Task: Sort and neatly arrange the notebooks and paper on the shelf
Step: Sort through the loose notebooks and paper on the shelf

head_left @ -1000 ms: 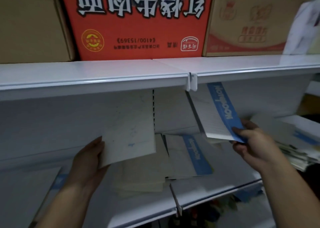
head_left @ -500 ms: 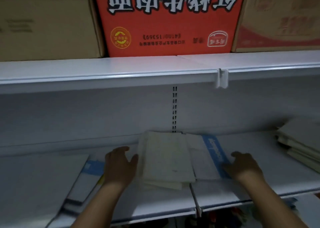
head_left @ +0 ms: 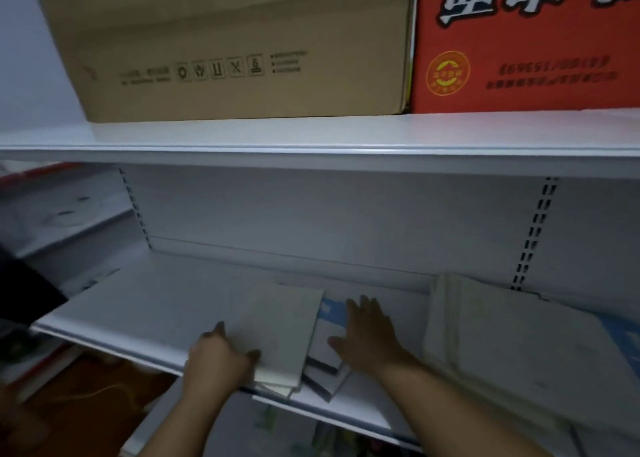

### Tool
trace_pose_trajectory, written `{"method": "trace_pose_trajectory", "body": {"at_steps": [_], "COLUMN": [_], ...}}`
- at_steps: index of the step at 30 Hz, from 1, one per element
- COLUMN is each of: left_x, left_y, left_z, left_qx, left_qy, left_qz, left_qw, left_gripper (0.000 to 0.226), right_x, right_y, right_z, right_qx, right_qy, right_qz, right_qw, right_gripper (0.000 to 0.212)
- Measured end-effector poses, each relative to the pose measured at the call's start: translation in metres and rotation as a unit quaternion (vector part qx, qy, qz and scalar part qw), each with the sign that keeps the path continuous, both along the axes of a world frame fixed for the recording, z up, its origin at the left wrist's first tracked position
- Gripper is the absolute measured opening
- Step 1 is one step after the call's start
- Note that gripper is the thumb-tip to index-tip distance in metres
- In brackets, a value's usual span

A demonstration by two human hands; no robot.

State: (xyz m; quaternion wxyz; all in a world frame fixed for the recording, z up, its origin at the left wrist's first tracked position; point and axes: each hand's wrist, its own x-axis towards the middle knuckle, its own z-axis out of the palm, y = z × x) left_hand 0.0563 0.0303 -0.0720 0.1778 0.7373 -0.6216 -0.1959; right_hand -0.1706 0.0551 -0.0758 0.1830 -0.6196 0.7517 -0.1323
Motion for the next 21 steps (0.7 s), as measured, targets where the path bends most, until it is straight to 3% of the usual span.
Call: {"method": "trace_pose_trajectory", "body": {"at_steps": [2, 5, 9, 11, 14, 16, 18, 21], "left_x": [0.006, 0.013, 0.017, 0.013, 0.003, -0.002, -0.007, -0.014], "left_y": [0.001, 0.000, -0.005, -0.005, 0.003, 0.003, 0.007, 0.015], "left_z": [0.010, 0.013, 0.008, 0.007, 0.011, 0.009, 0.011, 0.010], "left_qx": [0.028, 0.058, 0.093, 0.107, 0.128, 0.132, 0.122, 0.100], "left_qy": [-0.010, 0.043, 0.248, 0.331, 0.381, 0.372, 0.362, 0.373], "left_qz": [-0.001, 0.012, 0.029, 0.049, 0.043, 0.045, 0.046, 0.033], "left_qw": [1.000, 0.997, 0.964, 0.936, 0.915, 0.918, 0.923, 0.922], "left_gripper": [0.079, 0.072, 0.073, 0.058, 0.011, 0.015, 0.026, 0.028], "right_x": [-0.008, -0.010, -0.007, -0.008, -0.013, -0.013, -0.013, -0.013], "right_y": [-0.012, -0.019, -0.023, -0.024, -0.025, -0.025, -0.024, -0.017], "right_z": [-0.005, -0.001, 0.003, 0.004, 0.007, 0.009, 0.012, 0.020], "right_qx": [0.054, 0.042, 0.049, 0.078, 0.094, 0.099, 0.075, -0.011], "right_qy": [0.025, 0.056, 0.060, 0.046, 0.048, 0.059, 0.064, 0.019], "right_qz": [-0.029, -0.034, -0.024, -0.009, -0.014, -0.026, -0.045, -0.082], "right_qw": [0.998, 0.997, 0.997, 0.996, 0.994, 0.993, 0.994, 0.996], "right_gripper": [0.086, 0.077, 0.078, 0.081, 0.092, 0.097, 0.084, 0.038]}}
